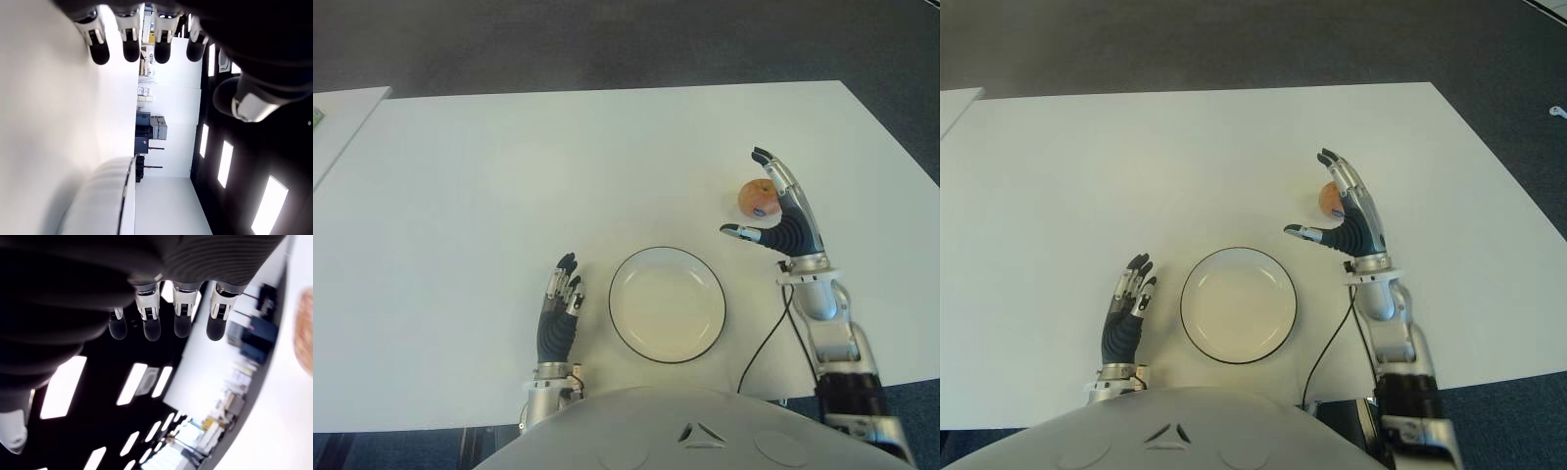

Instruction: Put the apples into the plate.

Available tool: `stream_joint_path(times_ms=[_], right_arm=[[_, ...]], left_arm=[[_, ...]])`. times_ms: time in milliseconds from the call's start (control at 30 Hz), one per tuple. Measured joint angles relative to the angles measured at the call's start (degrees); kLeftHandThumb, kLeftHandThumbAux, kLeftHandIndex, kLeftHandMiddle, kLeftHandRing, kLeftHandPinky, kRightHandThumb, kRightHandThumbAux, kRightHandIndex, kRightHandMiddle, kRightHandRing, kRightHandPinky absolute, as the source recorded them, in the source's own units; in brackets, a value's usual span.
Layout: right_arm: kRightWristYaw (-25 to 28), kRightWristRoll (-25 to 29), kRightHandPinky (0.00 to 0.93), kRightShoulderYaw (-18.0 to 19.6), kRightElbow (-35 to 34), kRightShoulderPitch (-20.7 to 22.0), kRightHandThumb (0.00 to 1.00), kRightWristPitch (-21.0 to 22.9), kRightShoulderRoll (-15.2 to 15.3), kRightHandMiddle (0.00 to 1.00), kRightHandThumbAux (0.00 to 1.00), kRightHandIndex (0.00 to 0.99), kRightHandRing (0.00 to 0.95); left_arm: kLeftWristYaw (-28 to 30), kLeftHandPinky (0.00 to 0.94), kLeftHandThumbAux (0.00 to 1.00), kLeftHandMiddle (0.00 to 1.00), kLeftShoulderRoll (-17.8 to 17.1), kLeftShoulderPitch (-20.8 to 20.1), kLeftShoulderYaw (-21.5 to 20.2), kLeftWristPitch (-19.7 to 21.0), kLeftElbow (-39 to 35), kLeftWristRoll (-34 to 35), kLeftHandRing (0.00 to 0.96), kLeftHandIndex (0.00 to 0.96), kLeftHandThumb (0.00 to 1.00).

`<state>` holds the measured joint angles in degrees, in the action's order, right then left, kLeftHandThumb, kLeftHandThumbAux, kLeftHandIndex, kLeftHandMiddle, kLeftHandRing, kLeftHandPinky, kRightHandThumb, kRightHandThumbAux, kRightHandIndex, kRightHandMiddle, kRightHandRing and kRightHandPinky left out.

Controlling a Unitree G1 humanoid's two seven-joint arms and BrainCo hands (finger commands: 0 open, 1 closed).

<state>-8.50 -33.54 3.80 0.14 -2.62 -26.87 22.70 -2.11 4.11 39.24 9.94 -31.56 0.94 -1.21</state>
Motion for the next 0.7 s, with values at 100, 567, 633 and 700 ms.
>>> stream_joint_path(times_ms=[100,567,633,700], right_arm=[[-0.76,-6.10,0.000,-0.66,2.80,4.11,0.373,1.95,4.32,0.000,0.454,0.074,0.000],[-1.41,-15.79,0.000,-6.98,15.53,19.21,0.392,7.71,14.23,0.000,0.434,0.037,0.000],[-1.48,-16.21,0.000,-8.06,17.75,20.60,0.391,8.03,14.80,0.000,0.431,0.029,0.000],[-1.51,-16.73,0.000,-9.29,19.99,22.04,0.388,8.65,15.21,0.000,0.428,0.021,0.000]], left_arm=[[-0.35,0.000,0.444,0.000,0.00,-0.22,-0.16,-0.25,0.35,-0.72,0.000,0.000,0.023],[-0.24,0.000,0.450,0.000,0.29,-2.01,-0.27,-1.10,2.12,0.53,0.000,0.000,0.031],[-0.26,0.000,0.452,0.000,0.30,-2.06,-0.32,-1.31,2.30,0.47,0.000,0.000,0.032],[-0.32,0.000,0.455,0.000,0.31,-2.09,-0.44,-1.44,2.39,0.07,0.000,0.000,0.032]])
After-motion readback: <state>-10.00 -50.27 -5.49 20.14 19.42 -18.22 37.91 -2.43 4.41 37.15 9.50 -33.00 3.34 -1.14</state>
